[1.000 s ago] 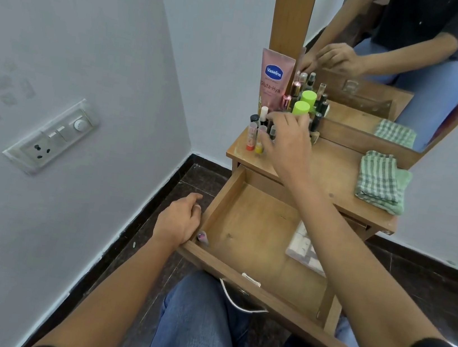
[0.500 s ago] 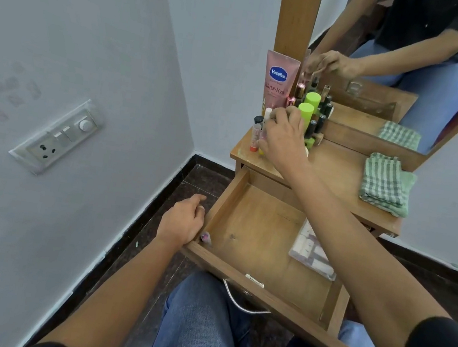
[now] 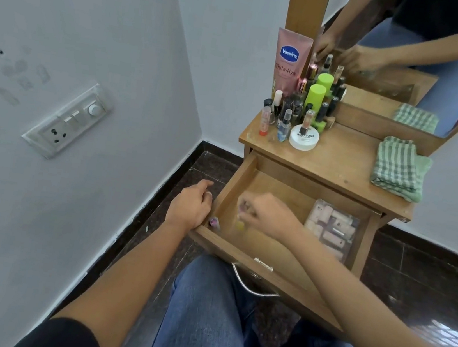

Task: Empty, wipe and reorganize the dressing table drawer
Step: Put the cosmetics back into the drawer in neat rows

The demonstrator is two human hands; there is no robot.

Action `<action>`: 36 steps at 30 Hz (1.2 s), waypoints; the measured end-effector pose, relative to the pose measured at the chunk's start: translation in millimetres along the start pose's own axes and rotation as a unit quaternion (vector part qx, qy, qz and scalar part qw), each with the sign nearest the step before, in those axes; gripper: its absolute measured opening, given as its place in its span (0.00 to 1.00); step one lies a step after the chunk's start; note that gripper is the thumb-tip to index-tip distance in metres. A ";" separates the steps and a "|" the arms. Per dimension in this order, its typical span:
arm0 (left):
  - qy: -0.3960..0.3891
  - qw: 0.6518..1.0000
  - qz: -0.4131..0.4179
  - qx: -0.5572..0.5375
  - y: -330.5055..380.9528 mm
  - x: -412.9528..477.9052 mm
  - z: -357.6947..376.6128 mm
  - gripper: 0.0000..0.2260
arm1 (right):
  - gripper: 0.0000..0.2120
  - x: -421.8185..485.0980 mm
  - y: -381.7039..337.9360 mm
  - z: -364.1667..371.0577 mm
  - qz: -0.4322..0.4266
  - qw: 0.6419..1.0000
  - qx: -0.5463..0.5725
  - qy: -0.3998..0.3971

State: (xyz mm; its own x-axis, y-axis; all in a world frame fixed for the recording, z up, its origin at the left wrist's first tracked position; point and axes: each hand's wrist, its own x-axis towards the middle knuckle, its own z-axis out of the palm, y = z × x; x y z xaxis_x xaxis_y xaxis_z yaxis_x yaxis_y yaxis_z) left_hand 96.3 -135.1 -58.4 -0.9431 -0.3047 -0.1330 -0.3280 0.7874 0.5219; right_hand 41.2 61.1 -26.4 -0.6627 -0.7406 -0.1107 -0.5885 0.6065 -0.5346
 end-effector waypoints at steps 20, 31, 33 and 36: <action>0.012 1.000 0.005 -0.023 -5.0 -3.3 2.1 0.16 | 0.12 -10.7 29.0 56.6 0.019 0.981 0.156 -0.112; 0.009 0.999 0.000 -0.040 -4.8 -4.4 1.6 0.15 | 0.10 15.0 15.5 74.6 0.063 0.976 0.189 -0.083; 0.008 0.999 -0.002 -0.044 -4.6 -4.6 1.6 0.16 | 0.10 17.8 13.5 75.0 0.066 0.977 0.185 -0.083; 0.005 0.999 -0.004 -0.043 -4.5 -4.4 1.6 0.16 | 0.11 19.8 13.2 74.8 0.076 0.976 0.185 -0.087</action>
State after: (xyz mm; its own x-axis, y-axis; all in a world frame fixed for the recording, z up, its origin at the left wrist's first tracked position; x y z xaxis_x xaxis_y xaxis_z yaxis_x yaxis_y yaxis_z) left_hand 101.9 -136.4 -61.5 -0.9400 -0.3158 -0.1293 -0.3287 0.7363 0.5914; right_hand 54.9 32.8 -98.3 -0.6209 -0.7083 -0.3359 -0.2609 0.5908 -0.7635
